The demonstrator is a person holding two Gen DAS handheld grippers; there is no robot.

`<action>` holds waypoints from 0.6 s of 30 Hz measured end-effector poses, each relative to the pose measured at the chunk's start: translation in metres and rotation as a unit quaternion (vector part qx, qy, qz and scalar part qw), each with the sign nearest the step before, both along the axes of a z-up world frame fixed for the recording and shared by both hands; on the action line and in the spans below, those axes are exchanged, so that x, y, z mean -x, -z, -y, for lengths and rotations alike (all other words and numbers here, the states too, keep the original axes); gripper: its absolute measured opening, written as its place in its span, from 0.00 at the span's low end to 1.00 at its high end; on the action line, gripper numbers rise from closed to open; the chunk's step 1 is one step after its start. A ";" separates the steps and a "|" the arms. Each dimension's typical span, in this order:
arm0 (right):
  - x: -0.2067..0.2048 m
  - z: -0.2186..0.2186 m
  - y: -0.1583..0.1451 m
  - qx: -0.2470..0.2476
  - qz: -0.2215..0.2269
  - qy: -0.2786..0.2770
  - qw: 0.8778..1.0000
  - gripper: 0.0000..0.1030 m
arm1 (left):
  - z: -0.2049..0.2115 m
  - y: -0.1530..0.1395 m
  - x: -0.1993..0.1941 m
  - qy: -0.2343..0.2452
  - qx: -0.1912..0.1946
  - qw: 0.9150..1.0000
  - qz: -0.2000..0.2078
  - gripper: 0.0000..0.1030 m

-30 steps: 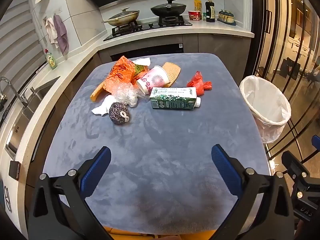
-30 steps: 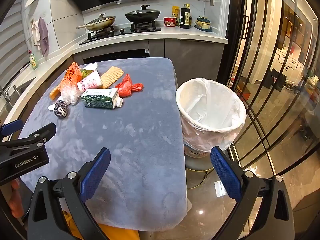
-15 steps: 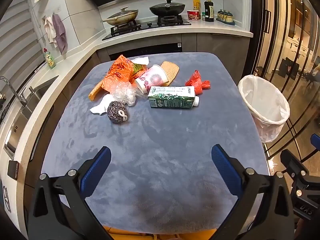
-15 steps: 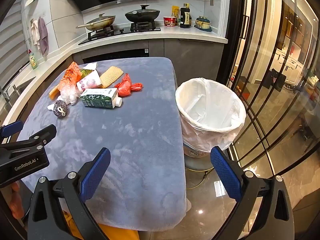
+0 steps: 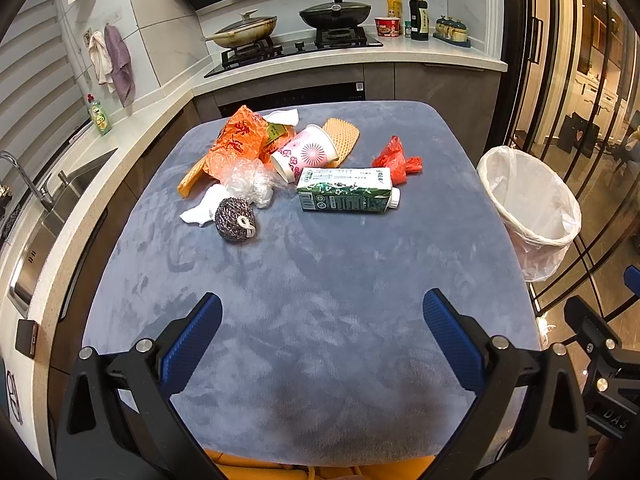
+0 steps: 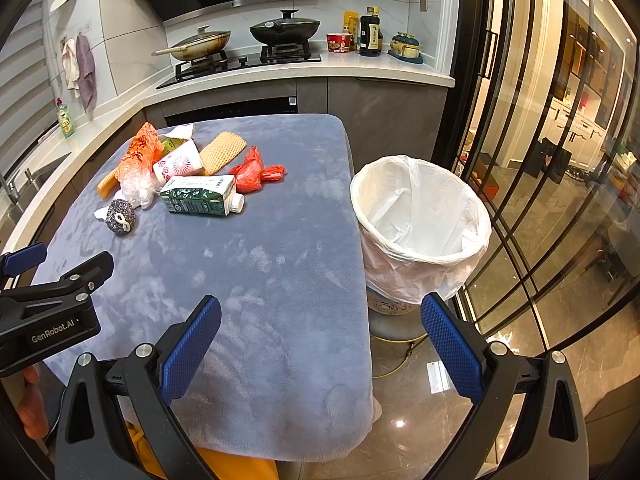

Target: Collect trash

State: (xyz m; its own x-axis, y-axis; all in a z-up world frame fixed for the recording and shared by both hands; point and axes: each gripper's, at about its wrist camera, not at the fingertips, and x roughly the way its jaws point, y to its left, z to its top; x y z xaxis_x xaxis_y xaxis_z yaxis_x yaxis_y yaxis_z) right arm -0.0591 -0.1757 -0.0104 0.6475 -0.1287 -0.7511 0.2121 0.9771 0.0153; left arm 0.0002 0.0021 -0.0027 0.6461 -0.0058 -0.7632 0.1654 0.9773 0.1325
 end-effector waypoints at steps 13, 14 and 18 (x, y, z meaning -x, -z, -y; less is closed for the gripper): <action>0.000 -0.001 0.000 0.000 0.000 -0.001 1.000 0.94 | 0.001 0.002 0.001 0.001 -0.001 1.000 -0.001 0.93; 0.000 -0.001 0.000 0.000 0.000 0.000 1.000 0.94 | 0.001 0.002 0.001 0.001 -0.001 1.000 -0.001 0.93; 0.001 -0.001 -0.001 0.000 0.000 -0.001 1.000 0.94 | 0.002 0.002 0.001 0.001 -0.002 1.000 -0.001 0.93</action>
